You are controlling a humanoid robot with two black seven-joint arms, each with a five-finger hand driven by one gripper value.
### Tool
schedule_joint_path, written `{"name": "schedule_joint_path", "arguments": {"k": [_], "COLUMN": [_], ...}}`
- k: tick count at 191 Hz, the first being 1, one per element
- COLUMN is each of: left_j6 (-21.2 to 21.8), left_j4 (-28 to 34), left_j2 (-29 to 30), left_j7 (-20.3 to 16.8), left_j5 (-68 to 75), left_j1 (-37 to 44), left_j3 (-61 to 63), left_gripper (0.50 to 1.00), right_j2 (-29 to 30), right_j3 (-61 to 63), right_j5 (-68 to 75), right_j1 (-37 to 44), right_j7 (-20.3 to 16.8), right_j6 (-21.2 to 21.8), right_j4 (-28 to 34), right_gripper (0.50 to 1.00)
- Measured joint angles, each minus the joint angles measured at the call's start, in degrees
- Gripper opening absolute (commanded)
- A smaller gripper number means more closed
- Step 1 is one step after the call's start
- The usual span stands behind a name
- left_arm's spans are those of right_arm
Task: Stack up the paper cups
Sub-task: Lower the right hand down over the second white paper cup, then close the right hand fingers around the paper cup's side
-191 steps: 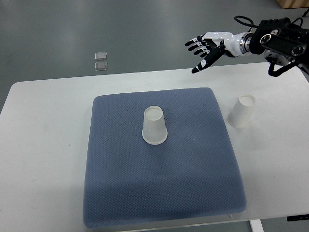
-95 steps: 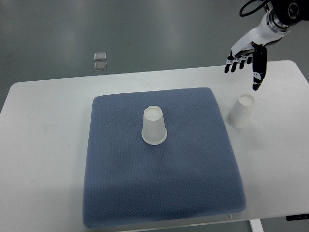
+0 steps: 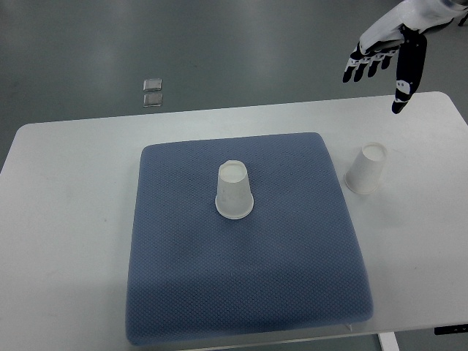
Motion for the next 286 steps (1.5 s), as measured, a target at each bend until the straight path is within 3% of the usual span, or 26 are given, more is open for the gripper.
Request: {"name": "schedule_joint_path", "arguments": {"k": [46, 99, 142, 199, 286], "left_j6": [0.00, 0.01, 0.04, 0.10, 0.10], "left_j4": [-0.06, 0.30, 0.44, 0.60, 0.58], "left_j2": [0.00, 0.00, 0.00, 0.00, 0.00], "left_j7": [0.00, -0.03, -0.03, -0.03, 0.00], "left_j5": [0.05, 0.03, -0.06, -0.06, -0.04], "left_j1": [-0.01, -0.08, -0.07, -0.02, -0.01], "left_j3": [0.03, 0.03, -0.06, -0.08, -0.06], "left_gripper": [1.000, 1.000, 1.000, 1.000, 1.000], "right_j2": [0.62, 1.93, 2.42, 4.59, 6.05], "right_j3": [-0.03, 0.33, 0.56, 0.84, 0.91], "right_j5": [0.06, 0.17, 0.18, 0.48, 1.30], "right_j1": [-0.61, -12.01, -22.31, -34.60, -43.59], "right_j7": [-0.16, -2.11, -2.98, -3.09, -4.91], "right_j6": [-3.23, -15.80, -22.09, -28.71, -30.67], "right_j4": [-0.73, -2.93, -4.75, -11.55, -19.55], "right_gripper": [0.926, 0.926, 0.926, 0.919, 0.913]}}
